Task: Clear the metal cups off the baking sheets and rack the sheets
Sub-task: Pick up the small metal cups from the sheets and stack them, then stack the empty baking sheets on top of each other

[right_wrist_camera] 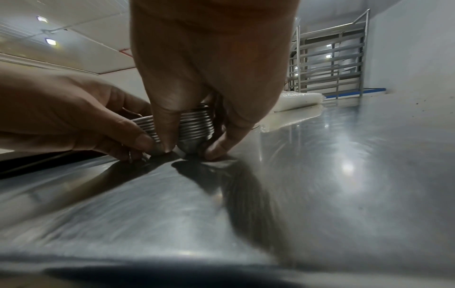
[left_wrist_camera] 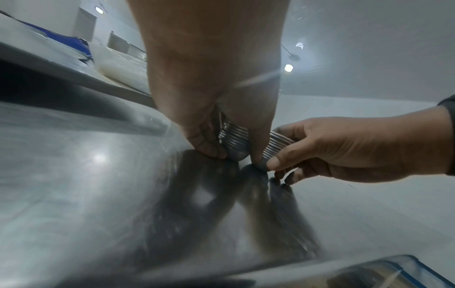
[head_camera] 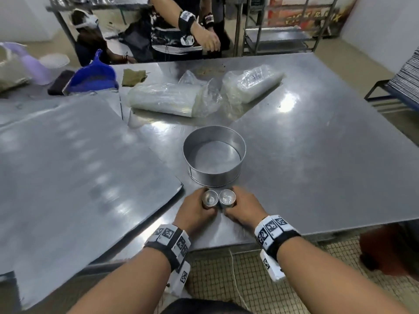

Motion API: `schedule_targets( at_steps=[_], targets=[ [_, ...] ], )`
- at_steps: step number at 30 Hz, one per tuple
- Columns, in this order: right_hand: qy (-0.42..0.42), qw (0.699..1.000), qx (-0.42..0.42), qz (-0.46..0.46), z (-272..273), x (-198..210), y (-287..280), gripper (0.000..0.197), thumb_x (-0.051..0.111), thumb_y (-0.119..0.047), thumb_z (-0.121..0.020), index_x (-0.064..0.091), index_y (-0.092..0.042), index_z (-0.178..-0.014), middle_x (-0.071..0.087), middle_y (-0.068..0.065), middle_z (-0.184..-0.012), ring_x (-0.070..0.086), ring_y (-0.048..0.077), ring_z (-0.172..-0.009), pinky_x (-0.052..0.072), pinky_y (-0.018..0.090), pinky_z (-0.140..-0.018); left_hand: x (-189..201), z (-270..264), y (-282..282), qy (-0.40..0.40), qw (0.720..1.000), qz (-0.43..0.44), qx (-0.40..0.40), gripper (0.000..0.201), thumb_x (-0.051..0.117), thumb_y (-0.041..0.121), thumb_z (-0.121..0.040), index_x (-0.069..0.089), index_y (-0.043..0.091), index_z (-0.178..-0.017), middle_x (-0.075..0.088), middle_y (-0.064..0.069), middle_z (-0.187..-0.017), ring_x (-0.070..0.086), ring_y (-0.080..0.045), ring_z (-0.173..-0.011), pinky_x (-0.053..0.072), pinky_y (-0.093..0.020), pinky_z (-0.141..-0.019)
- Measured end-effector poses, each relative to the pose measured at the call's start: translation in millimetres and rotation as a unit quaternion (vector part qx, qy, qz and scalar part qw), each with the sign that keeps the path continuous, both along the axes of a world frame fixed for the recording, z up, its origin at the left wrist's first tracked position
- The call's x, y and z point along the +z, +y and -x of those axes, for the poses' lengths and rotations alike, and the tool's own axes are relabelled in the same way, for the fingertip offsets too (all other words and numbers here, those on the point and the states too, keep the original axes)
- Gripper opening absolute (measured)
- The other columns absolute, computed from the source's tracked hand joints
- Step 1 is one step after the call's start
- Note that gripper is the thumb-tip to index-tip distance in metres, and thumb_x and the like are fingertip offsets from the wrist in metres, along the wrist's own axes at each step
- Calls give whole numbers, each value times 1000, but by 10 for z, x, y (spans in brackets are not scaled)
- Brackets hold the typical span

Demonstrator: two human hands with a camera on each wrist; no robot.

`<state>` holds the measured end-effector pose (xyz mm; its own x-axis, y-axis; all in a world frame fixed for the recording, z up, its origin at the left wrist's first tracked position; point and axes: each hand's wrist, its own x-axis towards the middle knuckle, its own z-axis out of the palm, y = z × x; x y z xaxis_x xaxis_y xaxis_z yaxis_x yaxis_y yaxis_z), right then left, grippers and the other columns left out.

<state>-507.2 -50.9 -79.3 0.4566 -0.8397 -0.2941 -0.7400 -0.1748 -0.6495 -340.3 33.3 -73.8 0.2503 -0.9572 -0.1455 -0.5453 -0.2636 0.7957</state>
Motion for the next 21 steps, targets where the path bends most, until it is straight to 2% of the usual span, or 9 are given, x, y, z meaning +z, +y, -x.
schedule_targets(
  at_steps=[3,5,7,9,11,13,17,19,21],
  targets=[
    [-9,1000,22,-17,54,40,-48,52,76,-33,-63,58,-29,-111,68,-6,-104,64,17,-97,48,29,-80,-74,7,0,4,1000,-1,12,41,80,24,-71,65,28,-109,74,10,-104,69,-8,-94,56,-36,-88],
    [-18,999,41,-28,117,43,-98,67,80,-38,-57,56,-32,-119,70,-9,-110,66,14,-101,53,32,-87,-101,-6,-3,5,1000,-11,15,59,88,22,-73,62,23,-126,72,4,-117,69,-11,-102,54,-32,-94],
    [-14,997,67,-30,206,90,-154,75,85,-38,-60,53,-32,-128,64,-14,-119,61,9,-110,50,30,-91,-91,-37,18,-7,999,-42,17,79,90,24,-74,53,17,-143,67,-1,-126,67,-15,-106,49,-24,-93],
    [-13,997,74,-17,304,183,-218,75,84,-36,-69,51,-27,-135,57,-11,-123,54,9,-115,44,30,-95,-58,-92,58,-13,997,-69,17,87,89,27,-75,46,19,-150,64,-3,-130,68,-16,-101,50,-25,-90],
    [-15,997,67,20,378,293,-279,66,80,-39,-74,54,-26,-134,59,-6,-126,54,13,-116,43,31,-95,-23,-175,118,-17,997,-78,12,81,88,32,-76,49,22,-147,65,-2,-128,68,-10,-89,51,-22,-80],
    [-49,997,38,48,354,409,-301,53,77,-40,-80,60,-26,-127,63,-7,-119,58,13,-108,44,29,-91,50,-268,196,-25,997,-73,23,69,85,38,-79,57,22,-140,66,1,-123,66,-6,-88,49,-18,-72],
    [-120,989,28,86,-86,625,-222,32,71,-39,-86,66,-24,-114,67,-8,-106,62,11,-96,47,30,-87,257,-512,404,-35,993,-36,104,43,78,41,-86,68,21,-122,71,4,-106,69,-14,-95,55,-29,-85],
    [-137,986,45,84,-417,675,-146,30,68,-39,-89,66,-22,-114,67,-7,-106,62,11,-95,50,31,-88,326,-701,548,-45,985,-31,161,40,75,45,-86,69,23,-118,71,4,-103,69,-14,-92,57,-32,-84],
    [-134,984,70,91,-755,661,-67,32,64,-41,-91,67,-20,-116,66,-7,-106,62,13,-97,47,28,-86,368,-928,736,-68,974,-27,214,41,72,48,-88,68,23,-120,71,5,-105,68,-13,-91,56,-34,-84]
  ],
)
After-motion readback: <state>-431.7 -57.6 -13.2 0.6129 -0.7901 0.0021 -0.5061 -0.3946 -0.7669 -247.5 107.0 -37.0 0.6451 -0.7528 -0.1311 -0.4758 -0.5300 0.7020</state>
